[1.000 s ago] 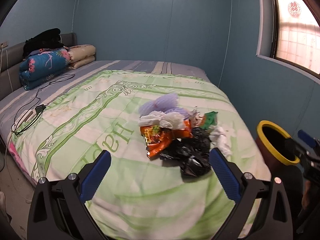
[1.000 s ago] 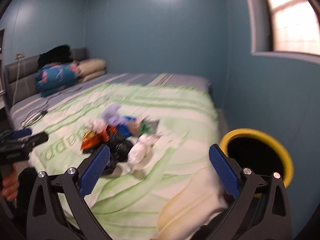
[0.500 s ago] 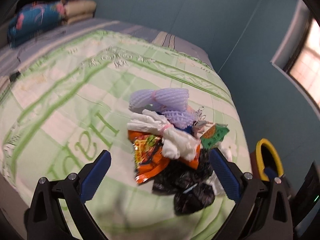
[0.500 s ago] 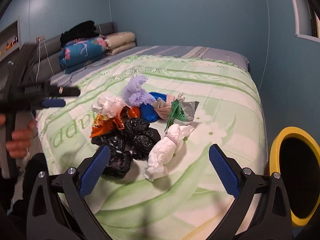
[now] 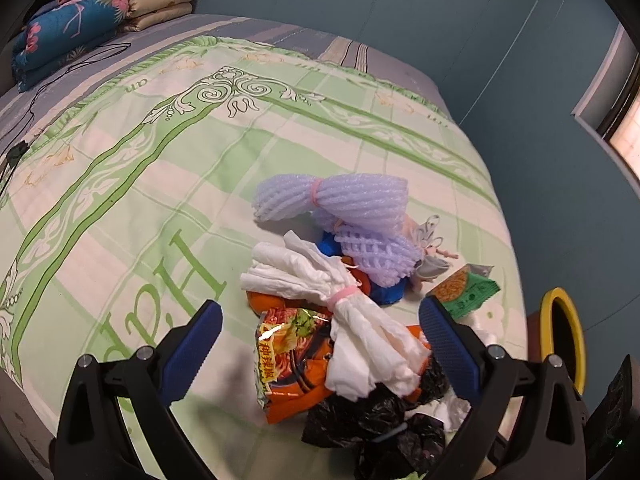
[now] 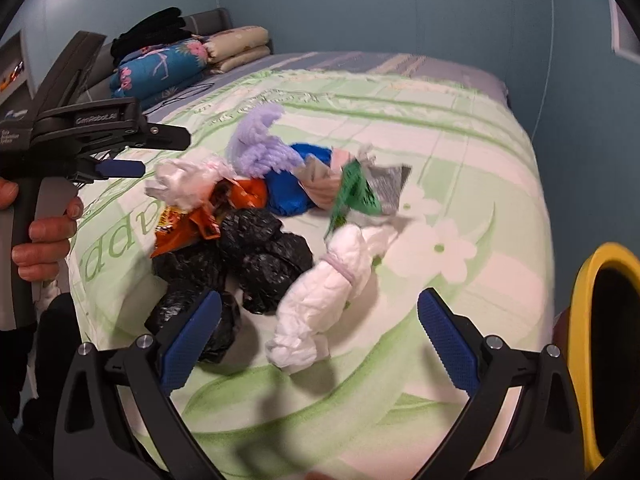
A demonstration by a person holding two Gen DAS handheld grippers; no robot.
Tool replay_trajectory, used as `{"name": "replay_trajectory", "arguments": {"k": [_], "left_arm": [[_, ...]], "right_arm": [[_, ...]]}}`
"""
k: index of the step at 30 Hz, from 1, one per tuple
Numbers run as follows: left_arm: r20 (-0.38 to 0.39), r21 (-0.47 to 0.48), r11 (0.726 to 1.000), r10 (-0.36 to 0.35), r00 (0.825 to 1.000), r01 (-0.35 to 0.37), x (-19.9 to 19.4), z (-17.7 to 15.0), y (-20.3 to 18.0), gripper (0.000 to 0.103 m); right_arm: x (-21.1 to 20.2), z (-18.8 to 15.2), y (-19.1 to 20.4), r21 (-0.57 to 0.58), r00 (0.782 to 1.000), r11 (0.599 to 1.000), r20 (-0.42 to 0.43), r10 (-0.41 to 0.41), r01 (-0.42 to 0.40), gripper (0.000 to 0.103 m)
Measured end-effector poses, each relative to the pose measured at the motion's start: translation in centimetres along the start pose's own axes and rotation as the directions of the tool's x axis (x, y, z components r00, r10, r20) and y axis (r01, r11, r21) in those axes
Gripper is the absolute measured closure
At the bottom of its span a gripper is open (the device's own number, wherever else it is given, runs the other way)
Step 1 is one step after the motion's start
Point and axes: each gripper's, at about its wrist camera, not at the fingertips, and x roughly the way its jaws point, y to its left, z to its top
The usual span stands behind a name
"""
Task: Collect trash
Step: 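Grasp the white tissue bundle with the left tool while the right tool grasps another tissue, then carry both held tissue bundles over the yellow-rimmed bin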
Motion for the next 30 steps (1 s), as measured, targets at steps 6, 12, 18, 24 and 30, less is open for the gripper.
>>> {"name": "replay_trajectory", "arguments": {"k": [6,12,18,24,30], "left_arm": [[-0.026,-0.020,1.000,0.003,1.000,-0.003,1.5,0.1,0.3,0.013],[-0.050,-0.016,1.000,-0.007,0.999,0.007,2.5,-0.1,0.1,0.032],[-0.061,0.008,0.999,-0.049,0.997,0.049,3.1,-0.4,-0.3,0.069],[-0.066,0.022,0.997,-0.078,0.995,0.080,3.0,-0.9,-0.4,0.085],[-0.053,0.018,0.994,-0.106,0.993,0.107,2.2,-1.3,0.0,0.088]], "right_arm": [[0.9,0.0,-0.5,0.010,1.000,1.000,-0.024,0.010,-0.009,0.021],[1.7,-0.3,-0.2,-0.011,0.998,1.000,-0.052,0.019,-0.020,0.033],[2.9,-0.4,-0.8,0.025,0.993,0.998,-0.105,0.056,-0.054,0.062],[2.6,-0.5,-1.2,0.064,0.991,0.995,-0.105,0.088,-0.081,0.076],[1.6,-0.6,-1.6,0.102,0.988,0.988,-0.082,0.127,-0.119,0.081]]}}
